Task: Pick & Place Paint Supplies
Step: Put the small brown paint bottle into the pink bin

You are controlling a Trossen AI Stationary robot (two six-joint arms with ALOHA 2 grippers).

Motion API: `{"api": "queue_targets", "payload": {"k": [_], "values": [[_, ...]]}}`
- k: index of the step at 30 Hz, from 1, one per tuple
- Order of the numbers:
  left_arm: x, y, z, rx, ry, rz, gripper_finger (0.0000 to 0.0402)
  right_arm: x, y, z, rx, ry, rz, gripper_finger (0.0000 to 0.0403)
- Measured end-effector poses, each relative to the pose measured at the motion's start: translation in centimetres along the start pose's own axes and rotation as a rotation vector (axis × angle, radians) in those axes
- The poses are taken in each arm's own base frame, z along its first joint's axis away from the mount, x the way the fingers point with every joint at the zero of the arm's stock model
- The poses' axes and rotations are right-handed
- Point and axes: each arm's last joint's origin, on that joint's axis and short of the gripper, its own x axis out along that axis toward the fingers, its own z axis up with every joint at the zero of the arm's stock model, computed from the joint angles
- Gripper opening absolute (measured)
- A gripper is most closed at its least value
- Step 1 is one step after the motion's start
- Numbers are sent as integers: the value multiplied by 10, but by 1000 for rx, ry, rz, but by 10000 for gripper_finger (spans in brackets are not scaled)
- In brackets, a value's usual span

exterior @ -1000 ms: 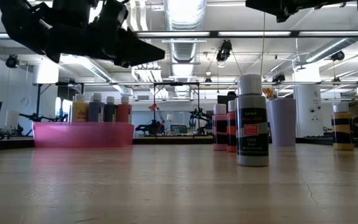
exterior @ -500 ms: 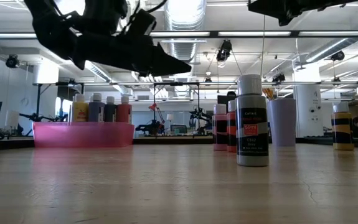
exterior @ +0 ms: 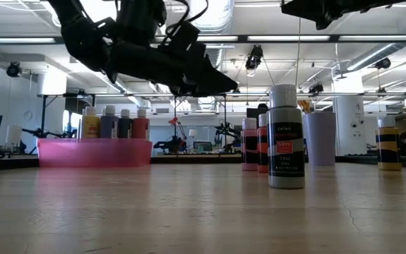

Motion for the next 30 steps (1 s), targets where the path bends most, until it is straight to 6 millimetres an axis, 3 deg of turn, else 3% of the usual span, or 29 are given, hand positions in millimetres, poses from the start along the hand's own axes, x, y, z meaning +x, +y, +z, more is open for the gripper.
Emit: {"api": "queue_targets", "payload": {"k": [21,30], "values": [[18,12,-27,34,107,79,190,0,1,-3,32,27,6,8],[0,19,-3,79,146,154,190,5,3,-25,70,225,-79,9]]}}
